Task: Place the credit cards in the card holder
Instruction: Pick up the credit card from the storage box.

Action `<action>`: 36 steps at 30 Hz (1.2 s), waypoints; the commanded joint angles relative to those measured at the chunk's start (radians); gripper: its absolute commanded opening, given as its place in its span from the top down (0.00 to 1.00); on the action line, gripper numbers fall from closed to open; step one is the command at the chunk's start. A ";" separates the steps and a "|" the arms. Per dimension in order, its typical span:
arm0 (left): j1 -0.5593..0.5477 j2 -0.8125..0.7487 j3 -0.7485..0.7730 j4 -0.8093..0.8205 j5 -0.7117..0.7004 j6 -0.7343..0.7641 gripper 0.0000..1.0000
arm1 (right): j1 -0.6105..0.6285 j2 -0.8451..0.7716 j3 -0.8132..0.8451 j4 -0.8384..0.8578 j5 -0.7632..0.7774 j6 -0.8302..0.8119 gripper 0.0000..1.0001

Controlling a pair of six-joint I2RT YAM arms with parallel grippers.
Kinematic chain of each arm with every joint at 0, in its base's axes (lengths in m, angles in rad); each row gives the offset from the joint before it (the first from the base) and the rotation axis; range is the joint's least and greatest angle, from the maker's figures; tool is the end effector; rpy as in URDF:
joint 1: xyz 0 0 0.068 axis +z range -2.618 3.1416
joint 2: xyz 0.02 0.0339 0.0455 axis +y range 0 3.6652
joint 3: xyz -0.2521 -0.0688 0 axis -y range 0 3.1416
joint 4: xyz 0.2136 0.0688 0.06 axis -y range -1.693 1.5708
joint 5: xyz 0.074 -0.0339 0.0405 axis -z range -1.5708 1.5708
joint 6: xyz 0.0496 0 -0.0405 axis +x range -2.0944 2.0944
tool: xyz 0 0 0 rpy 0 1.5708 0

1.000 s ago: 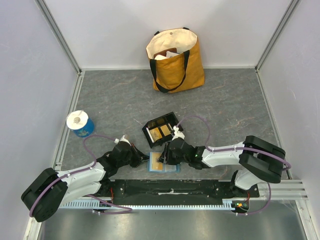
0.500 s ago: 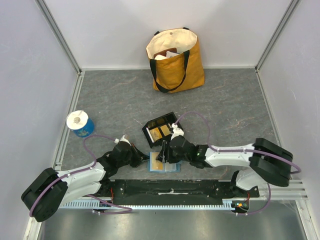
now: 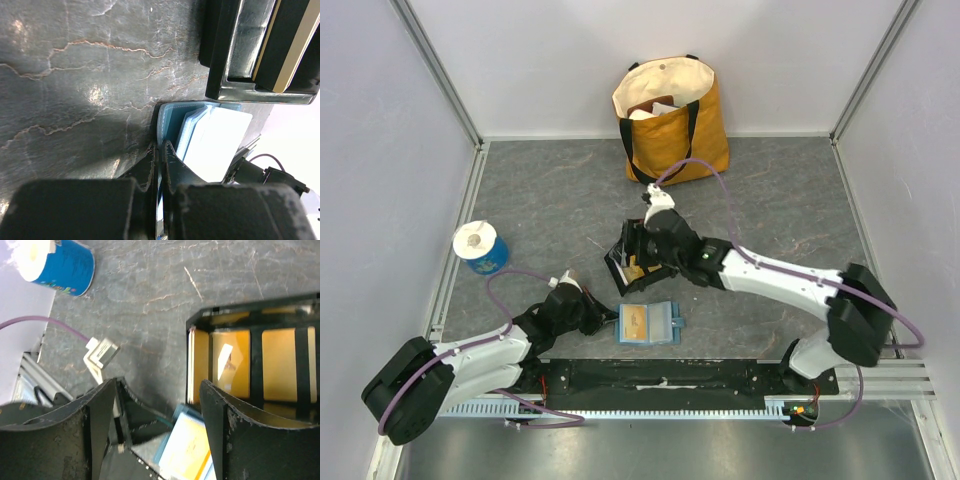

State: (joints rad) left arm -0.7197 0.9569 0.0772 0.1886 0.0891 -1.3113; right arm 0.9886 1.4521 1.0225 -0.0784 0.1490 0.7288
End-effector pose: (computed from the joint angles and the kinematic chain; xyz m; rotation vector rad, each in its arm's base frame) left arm 0.1116 -0.1037 0.1146 -0.6896 2.4456 -1.0756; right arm 0.1804 0.2606 0.2696 -0.1890 2.1906 0.8703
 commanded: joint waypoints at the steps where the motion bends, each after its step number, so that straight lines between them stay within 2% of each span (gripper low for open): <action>1: -0.001 0.008 -0.005 -0.080 -0.037 0.040 0.98 | -0.060 0.154 0.140 -0.107 -0.078 -0.107 0.23; 10: -0.001 -0.020 -0.025 -0.081 -0.038 0.026 0.98 | -0.093 0.347 0.225 -0.090 -0.236 -0.126 0.22; 18: -0.001 -0.003 -0.019 -0.080 -0.038 0.029 0.98 | -0.093 0.406 0.238 -0.051 -0.322 -0.114 0.25; 24: -0.001 0.003 -0.020 -0.075 -0.040 0.029 0.98 | -0.096 0.393 0.225 -0.017 -0.368 -0.106 0.30; 27: -0.001 0.008 -0.022 -0.072 -0.040 0.030 0.98 | -0.099 0.390 0.220 -0.012 -0.382 -0.103 0.38; 36: -0.001 0.013 -0.020 -0.069 -0.037 0.030 0.98 | -0.108 0.375 0.205 -0.001 -0.394 -0.100 0.51</action>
State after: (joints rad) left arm -0.7197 0.9501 0.0750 0.1829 0.0872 -1.3117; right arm 0.8875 1.8511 1.2160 -0.1200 -0.2165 0.6304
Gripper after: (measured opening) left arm 0.033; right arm 0.505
